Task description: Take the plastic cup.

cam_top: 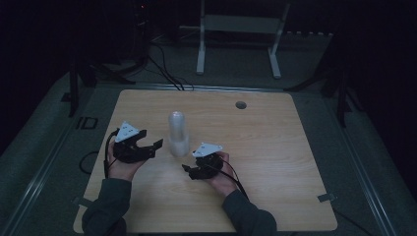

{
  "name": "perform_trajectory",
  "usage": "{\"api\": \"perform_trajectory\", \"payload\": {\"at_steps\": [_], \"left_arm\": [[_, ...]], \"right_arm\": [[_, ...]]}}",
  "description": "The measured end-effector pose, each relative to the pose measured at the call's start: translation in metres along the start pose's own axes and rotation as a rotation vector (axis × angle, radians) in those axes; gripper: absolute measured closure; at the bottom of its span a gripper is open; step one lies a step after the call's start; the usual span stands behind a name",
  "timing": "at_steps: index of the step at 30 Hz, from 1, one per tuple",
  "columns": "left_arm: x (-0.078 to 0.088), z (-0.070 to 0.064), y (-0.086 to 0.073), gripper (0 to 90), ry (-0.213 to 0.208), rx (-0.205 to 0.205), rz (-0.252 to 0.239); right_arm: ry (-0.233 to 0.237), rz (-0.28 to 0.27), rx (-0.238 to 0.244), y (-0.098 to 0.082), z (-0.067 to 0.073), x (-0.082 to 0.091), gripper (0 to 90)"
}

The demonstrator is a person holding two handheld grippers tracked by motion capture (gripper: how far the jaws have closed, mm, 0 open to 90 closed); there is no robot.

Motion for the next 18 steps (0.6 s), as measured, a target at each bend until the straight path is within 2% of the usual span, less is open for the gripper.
{"api": "perform_trajectory", "payload": {"at_steps": [12,18], "left_arm": [[-0.02,-0.014,0.033,26.3,-0.052,-0.086,-0.001],[-0.027,-0.018,0.041,25.3,-0.066,-0.098,-0.008]], "right_arm": [[-0.014,-0.015,-0.021,0.008,-0.007,-0.003,39.6],[-0.013,-0.023,-0.02,0.012,-0.006,-0.005,39.6]]}}
Point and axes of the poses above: each handheld gripper's, and its own axes: x roughly backward along the jaws, y roughly out of its top, z roughly to its left, the point moved 2 cm from there along -x, roughly forward along the jaws, and after that the axes turned 9 degrees about -z, right-handed, at the moved point
